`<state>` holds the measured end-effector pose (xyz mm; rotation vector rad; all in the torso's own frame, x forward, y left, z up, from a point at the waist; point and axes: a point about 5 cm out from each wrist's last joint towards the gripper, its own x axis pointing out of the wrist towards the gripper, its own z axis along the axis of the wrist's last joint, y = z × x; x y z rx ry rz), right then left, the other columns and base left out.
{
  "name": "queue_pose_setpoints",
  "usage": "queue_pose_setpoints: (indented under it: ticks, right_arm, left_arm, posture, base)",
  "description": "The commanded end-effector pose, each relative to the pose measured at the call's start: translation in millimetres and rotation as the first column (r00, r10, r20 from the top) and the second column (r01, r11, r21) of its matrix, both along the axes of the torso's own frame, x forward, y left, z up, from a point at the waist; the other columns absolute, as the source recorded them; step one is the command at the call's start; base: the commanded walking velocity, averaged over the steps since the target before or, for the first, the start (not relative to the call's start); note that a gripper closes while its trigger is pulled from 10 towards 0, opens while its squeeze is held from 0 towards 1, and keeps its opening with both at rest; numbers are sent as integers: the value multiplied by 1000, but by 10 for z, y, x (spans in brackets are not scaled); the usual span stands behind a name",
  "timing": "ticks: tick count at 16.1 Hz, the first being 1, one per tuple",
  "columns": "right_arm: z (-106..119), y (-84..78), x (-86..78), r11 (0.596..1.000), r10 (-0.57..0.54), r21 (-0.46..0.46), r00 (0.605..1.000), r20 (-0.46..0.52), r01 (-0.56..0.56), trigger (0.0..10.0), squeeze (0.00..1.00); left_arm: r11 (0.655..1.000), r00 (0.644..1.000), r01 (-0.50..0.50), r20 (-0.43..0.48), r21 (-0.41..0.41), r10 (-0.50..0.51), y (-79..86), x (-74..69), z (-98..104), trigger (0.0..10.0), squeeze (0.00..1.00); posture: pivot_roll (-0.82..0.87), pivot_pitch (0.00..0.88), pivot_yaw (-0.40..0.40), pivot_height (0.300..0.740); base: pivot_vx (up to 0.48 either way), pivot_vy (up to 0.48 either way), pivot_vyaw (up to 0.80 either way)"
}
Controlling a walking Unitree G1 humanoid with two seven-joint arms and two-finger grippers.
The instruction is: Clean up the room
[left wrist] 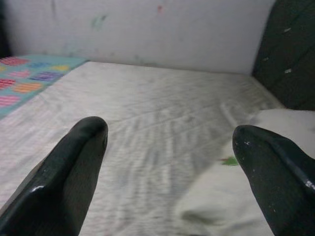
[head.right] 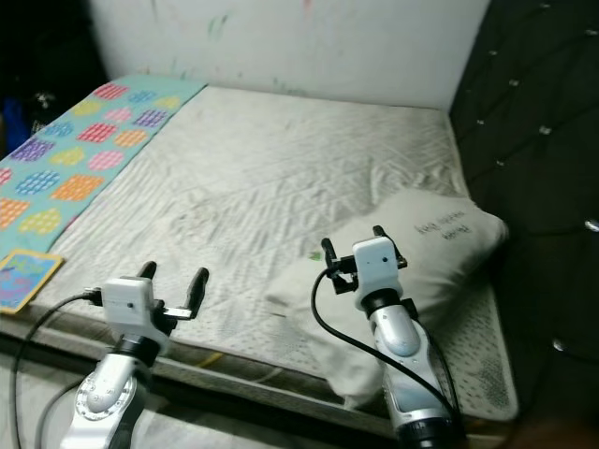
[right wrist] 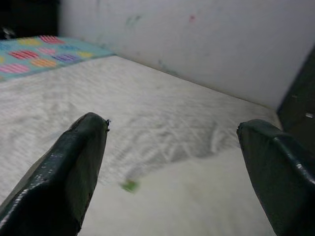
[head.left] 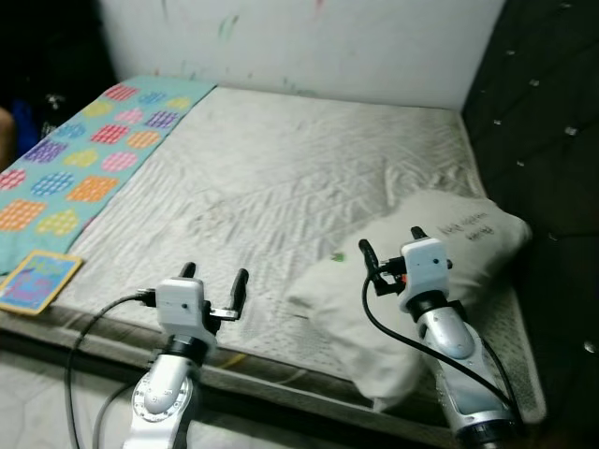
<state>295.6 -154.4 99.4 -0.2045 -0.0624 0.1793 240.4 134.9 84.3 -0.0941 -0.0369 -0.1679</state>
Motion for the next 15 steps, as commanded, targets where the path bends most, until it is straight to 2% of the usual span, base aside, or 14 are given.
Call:
queue_pose_setpoints:
  ticks: [1, 13, 15]
  right_arm:
    - [20, 4, 9, 1000, 1, 5, 1000, 8, -1, 10000, 0]
    - [-5, -22, 0, 1000, 2, -5, 1000, -5, -2, 10000, 0]
    - [-18, -35, -19, 1000, 1, 0, 1000, -15, -1, 10000, 0]
  left_arm:
    - [1000, 1000, 3, 10, 14, -3, 18, 0, 23, 10000, 0]
    - [1000, 1000, -4, 22, -1, 4, 8, 22, 38, 10000, 0]
    - [1000, 1000, -2, 23, 0, 2, 7, 10, 53, 10000, 0]
  posture:
    - [65, 11, 8, 740]
    - [65, 16, 2, 740]
    - [68, 33, 4, 740]
  base:
    - [0, -375, 0]
    - [0, -23, 0]
    - [0, 0, -756]
